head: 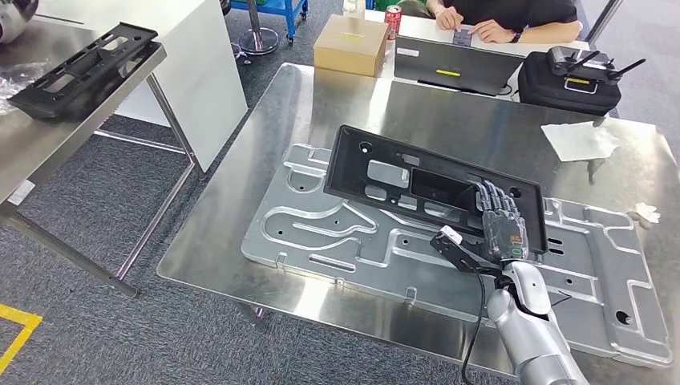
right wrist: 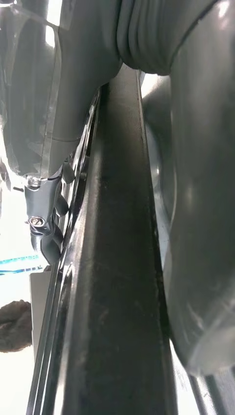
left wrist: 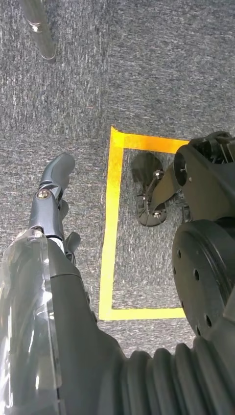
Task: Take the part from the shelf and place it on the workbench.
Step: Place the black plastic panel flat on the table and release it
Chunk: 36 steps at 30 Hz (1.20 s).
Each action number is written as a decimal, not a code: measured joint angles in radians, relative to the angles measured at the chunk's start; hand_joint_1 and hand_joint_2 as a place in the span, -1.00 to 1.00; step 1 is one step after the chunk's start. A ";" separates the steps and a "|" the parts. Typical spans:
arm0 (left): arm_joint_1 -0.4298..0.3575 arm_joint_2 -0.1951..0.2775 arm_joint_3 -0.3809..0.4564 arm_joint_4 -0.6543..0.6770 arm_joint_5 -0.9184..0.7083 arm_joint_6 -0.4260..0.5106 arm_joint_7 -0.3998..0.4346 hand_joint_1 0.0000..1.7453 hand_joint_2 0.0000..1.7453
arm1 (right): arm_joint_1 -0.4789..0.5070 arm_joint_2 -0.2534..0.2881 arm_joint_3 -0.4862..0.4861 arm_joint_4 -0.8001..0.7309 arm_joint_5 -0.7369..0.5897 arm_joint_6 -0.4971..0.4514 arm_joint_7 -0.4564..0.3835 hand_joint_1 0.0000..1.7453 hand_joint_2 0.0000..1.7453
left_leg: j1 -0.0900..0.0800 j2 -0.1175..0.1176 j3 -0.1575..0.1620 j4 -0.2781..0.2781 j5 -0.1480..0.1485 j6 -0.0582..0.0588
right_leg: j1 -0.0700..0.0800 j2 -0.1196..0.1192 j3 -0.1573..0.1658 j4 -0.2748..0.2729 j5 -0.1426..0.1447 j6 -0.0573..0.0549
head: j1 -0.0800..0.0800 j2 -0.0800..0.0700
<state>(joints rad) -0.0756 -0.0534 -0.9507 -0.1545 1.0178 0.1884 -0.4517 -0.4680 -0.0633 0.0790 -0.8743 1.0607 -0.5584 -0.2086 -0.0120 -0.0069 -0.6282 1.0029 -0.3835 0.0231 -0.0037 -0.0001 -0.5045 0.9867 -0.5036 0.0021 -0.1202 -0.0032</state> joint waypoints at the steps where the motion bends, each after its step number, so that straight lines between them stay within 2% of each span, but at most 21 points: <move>1: 0.000 0.000 0.000 0.000 0.002 0.000 0.000 -1.00 -1.00 | 0.000 0.000 0.000 0.000 0.001 0.000 0.001 -1.00 -1.00 | 0.000 0.000 0.000 0.000 0.000 0.000 | 0.000 0.000 0.000 0.000 0.000 0.000 | 0.000 0.000; 11: -0.004 -0.005 0.002 0.000 0.012 -0.006 0.015 -1.00 -1.00 | 0.000 0.000 -0.001 -0.015 0.036 0.032 0.034 -1.00 -1.00 | -0.002 0.000 -0.001 0.003 -0.002 0.002 | -0.003 0.000 0.001 -0.001 0.000 0.002 | 0.000 0.000; 17: -0.006 -0.005 0.005 0.000 0.017 -0.013 0.014 -1.00 -1.00 | 0.010 0.000 -0.008 -0.030 0.038 0.036 0.040 -1.00 -1.00 | -0.006 0.000 -0.001 0.009 -0.008 0.012 | -0.009 0.000 0.004 -0.002 -0.003 0.014 | 0.000 0.000; 19: -0.006 -0.005 0.005 0.000 0.017 -0.014 0.014 -1.00 -1.00 | 0.018 0.000 -0.012 -0.044 0.040 0.037 0.041 -1.00 -1.00 | -0.001 0.001 0.002 0.001 -0.003 0.018 | -0.009 0.000 0.003 0.008 -0.013 0.020 | 0.000 0.000; 21: -0.008 -0.007 0.005 0.000 0.017 -0.014 0.015 -1.00 -1.00 | 0.023 0.000 -0.019 -0.056 0.044 0.041 0.041 -1.00 -1.00 | 0.004 0.004 0.005 -0.007 0.001 0.023 | -0.010 0.001 -0.026 0.074 -0.060 0.024 | 0.000 0.000; 23: -0.010 -0.007 0.005 0.000 0.017 -0.014 0.019 -1.00 -1.00 | 0.027 -0.001 -0.026 -0.062 0.048 0.047 0.042 -1.00 -1.00 | 0.003 0.004 0.003 -0.008 0.002 0.024 | -0.011 0.001 -0.088 0.205 -0.126 0.028 | 0.000 0.000; 24: -0.011 -0.008 0.005 0.000 0.017 -0.014 0.021 -1.00 -1.00 | 0.030 -0.002 -0.029 -0.063 0.049 0.051 0.043 -1.00 -1.00 | 0.004 0.004 0.001 -0.007 0.003 0.024 | -0.012 0.001 -0.116 0.262 -0.144 0.030 | 0.000 0.000; 25: -0.011 -0.008 0.005 0.000 0.018 -0.014 0.024 -1.00 -1.00 | 0.032 -0.003 -0.032 -0.064 0.049 0.054 0.043 -1.00 -1.00 | 0.004 0.004 0.000 -0.005 0.003 0.024 | -0.013 0.001 -0.130 0.289 -0.141 0.031 | 0.000 0.000; 26: -0.011 -0.009 0.005 0.000 0.018 -0.014 0.025 -1.00 -1.00 | 0.032 -0.004 -0.034 -0.066 0.050 0.056 0.043 -1.00 -1.00 | 0.004 0.004 -0.002 -0.003 0.004 0.023 | -0.014 0.000 -0.125 0.275 -0.118 0.031 | 0.000 0.000; 27: -0.011 -0.010 0.005 0.000 0.019 -0.013 0.027 -1.00 -1.00 | 0.031 -0.005 -0.036 -0.068 0.050 0.058 0.042 -1.00 -1.00 | 0.004 0.003 -0.004 0.000 0.004 0.022 | -0.016 0.000 -0.101 0.224 -0.082 0.031 | 0.000 0.000; 28: -0.011 -0.012 0.005 0.000 0.019 -0.013 0.028 -1.00 -1.00 | 0.028 -0.007 -0.036 -0.069 0.050 0.058 0.040 -1.00 -1.00 | 0.004 0.003 -0.006 0.004 0.005 0.019 | -0.017 0.000 -0.067 0.150 -0.049 0.029 | 0.000 0.000; 30: -0.012 -0.015 0.005 0.000 0.020 -0.012 0.028 -1.00 -1.00 | 0.023 -0.008 -0.037 -0.072 0.050 0.059 0.035 -1.00 -1.00 | 0.003 0.001 -0.011 0.010 0.009 0.009 | -0.013 0.002 -0.019 0.049 -0.006 0.022 | 0.000 0.000; 32: -0.013 -0.017 0.005 0.000 0.021 -0.012 0.028 -1.00 -1.00 | 0.020 -0.009 -0.038 -0.072 0.049 0.059 0.032 -1.00 -1.00 | 0.003 -0.001 -0.015 0.011 0.017 -0.005 | -0.006 0.004 -0.018 0.033 0.005 0.011 | 0.000 0.000; 34: -0.012 -0.018 0.005 0.000 0.023 -0.010 0.028 -1.00 -1.00 | 0.018 -0.009 -0.039 -0.071 0.048 0.058 0.026 -1.00 -1.00 | 0.003 -0.003 -0.023 0.013 0.019 -0.019 | -0.009 0.003 -0.027 0.025 0.015 -0.003 | 0.000 0.000; 35: -0.011 -0.019 0.005 0.000 0.024 -0.008 0.028 -1.00 -1.00 | 0.017 -0.008 -0.038 -0.071 0.048 0.058 0.023 -1.00 -1.00 | 0.004 -0.002 -0.032 0.029 0.000 -0.026 | -0.011 0.001 -0.034 0.023 0.024 -0.012 | 0.000 0.000; 36: -0.011 -0.020 0.005 0.000 0.025 -0.006 0.028 -1.00 -1.00 | 0.016 -0.008 -0.038 -0.071 0.047 0.057 0.021 -1.00 -1.00 | 0.006 -0.002 -0.046 0.064 -0.034 -0.032 | -0.014 -0.002 -0.042 0.020 0.033 -0.019 | 0.000 0.000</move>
<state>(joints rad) -0.0868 -0.0730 -0.9461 -0.1545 1.0423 0.1826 -0.4237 -0.4523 -0.0714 0.0406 -0.9452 1.1082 -0.5016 -0.1880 -0.0061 -0.0090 -0.6745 1.0673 -0.4177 -0.0088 -0.0175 -0.0022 -0.5467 1.0067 -0.4705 -0.0167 -0.1204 -0.0031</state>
